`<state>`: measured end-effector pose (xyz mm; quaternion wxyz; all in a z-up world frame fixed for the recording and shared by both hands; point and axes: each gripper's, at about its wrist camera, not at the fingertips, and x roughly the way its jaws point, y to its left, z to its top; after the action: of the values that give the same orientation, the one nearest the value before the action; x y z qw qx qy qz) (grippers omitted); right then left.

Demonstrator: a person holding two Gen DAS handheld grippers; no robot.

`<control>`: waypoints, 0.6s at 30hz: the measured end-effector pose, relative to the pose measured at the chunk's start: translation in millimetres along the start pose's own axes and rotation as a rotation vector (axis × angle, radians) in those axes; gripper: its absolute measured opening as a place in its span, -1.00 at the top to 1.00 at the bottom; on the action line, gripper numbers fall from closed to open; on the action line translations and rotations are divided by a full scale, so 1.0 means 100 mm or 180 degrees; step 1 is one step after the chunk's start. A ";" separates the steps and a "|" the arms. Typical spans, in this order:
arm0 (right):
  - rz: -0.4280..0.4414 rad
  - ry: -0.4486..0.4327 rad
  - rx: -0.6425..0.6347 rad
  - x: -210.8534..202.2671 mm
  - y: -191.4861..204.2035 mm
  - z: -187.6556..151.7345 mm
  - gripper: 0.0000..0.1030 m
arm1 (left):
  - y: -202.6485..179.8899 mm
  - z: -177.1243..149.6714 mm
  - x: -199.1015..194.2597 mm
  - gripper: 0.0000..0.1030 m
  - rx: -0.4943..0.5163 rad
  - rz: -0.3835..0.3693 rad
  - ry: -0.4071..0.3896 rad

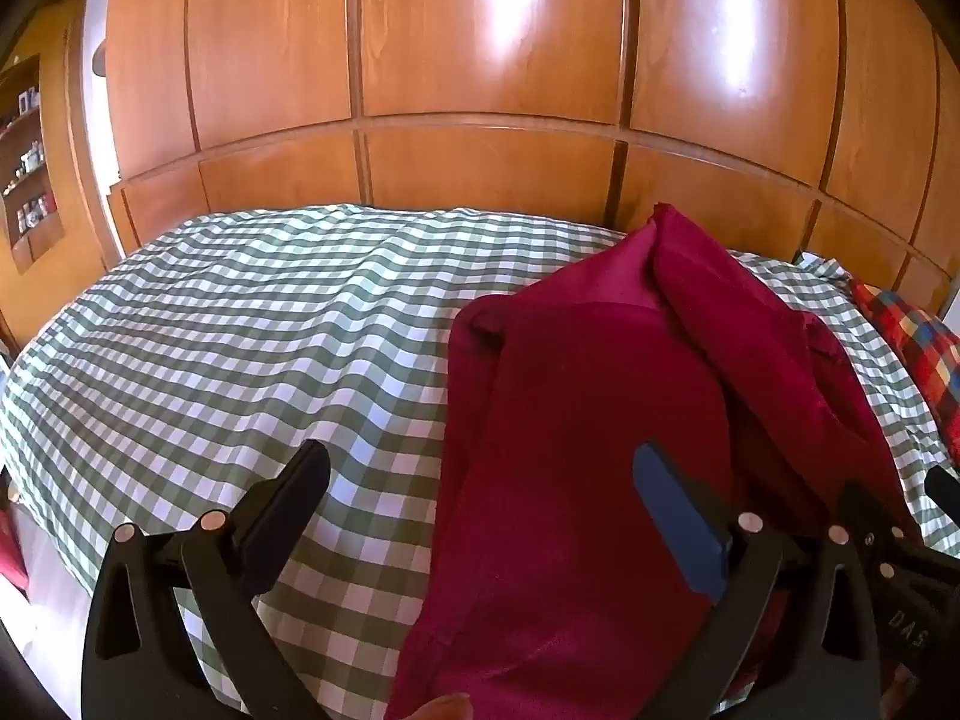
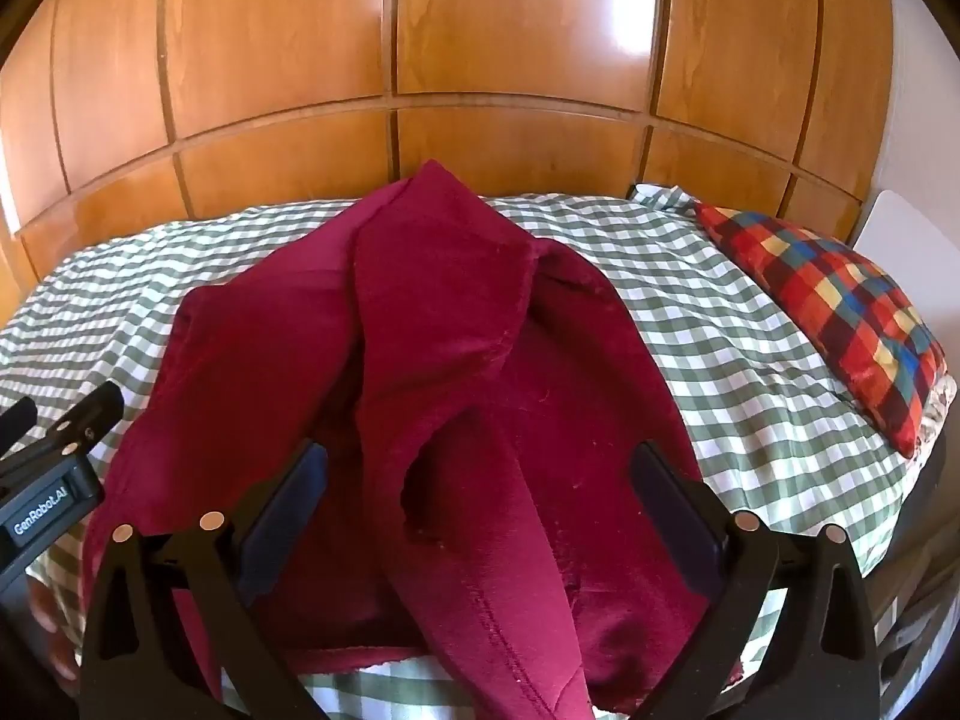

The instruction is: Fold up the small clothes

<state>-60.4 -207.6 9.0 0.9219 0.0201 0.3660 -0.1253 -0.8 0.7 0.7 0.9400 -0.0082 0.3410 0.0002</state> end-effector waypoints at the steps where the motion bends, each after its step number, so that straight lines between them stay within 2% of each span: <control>1: -0.0001 -0.0005 0.0001 0.00 0.00 0.00 -0.94 | 0.00 0.00 -0.01 -0.95 -0.0007 -0.0003 -0.0002; 18: -0.0001 -0.0048 -0.0040 -0.06 0.00 -0.01 -0.94 | -0.07 -0.04 -0.03 -0.96 0.0047 -0.0001 0.0030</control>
<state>-65.0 -205.9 12.6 0.9247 0.0132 0.3598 -0.1233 -5.8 -6.3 -0.1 0.9384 -0.0014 0.3455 -0.0025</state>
